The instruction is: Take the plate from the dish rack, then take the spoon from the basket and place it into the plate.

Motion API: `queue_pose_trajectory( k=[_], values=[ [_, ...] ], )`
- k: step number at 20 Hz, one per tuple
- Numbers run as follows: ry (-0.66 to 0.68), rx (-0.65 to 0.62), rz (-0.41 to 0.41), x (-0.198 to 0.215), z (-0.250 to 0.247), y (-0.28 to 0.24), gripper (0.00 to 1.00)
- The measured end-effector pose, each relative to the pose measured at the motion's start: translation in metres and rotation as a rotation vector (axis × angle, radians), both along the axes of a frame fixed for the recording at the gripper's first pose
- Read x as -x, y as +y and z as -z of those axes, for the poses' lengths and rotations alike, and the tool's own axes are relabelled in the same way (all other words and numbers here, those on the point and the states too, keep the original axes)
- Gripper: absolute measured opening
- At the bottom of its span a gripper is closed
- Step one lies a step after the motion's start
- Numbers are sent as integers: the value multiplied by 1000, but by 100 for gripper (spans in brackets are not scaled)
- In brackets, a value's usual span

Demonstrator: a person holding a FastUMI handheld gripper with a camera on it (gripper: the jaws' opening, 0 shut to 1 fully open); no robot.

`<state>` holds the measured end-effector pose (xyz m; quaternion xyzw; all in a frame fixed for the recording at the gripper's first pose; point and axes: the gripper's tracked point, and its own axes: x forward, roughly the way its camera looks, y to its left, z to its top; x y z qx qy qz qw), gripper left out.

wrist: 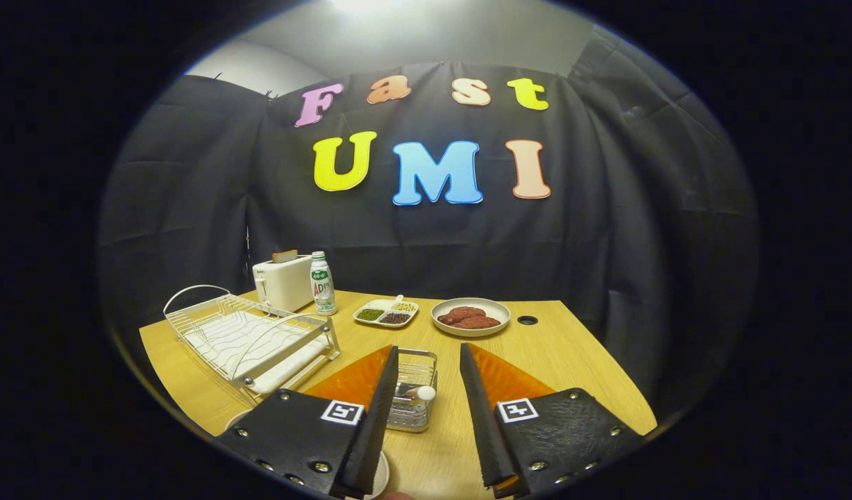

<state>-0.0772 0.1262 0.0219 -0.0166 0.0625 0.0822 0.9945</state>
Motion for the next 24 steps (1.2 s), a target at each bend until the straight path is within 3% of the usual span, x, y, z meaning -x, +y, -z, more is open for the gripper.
queue_pose_trajectory(
  k=[6, 9, 10, 13, 15, 17, 18, 24],
  values=[
    [16, 1, 13, -24, 26, -3, 56],
    [19, -3, -18, -28, 28, 4, 55],
    [33, 12, -27, -31, 33, 5, 43],
    [60, 29, -62, -36, 37, 13, 21],
    [64, 31, -78, -30, 33, 18, 12],
    [73, 51, -72, -30, 30, 21, 12],
    [87, 54, -71, -30, 29, 23, 5],
    [97, 46, -37, -19, -1, 17, 5]
  ],
)
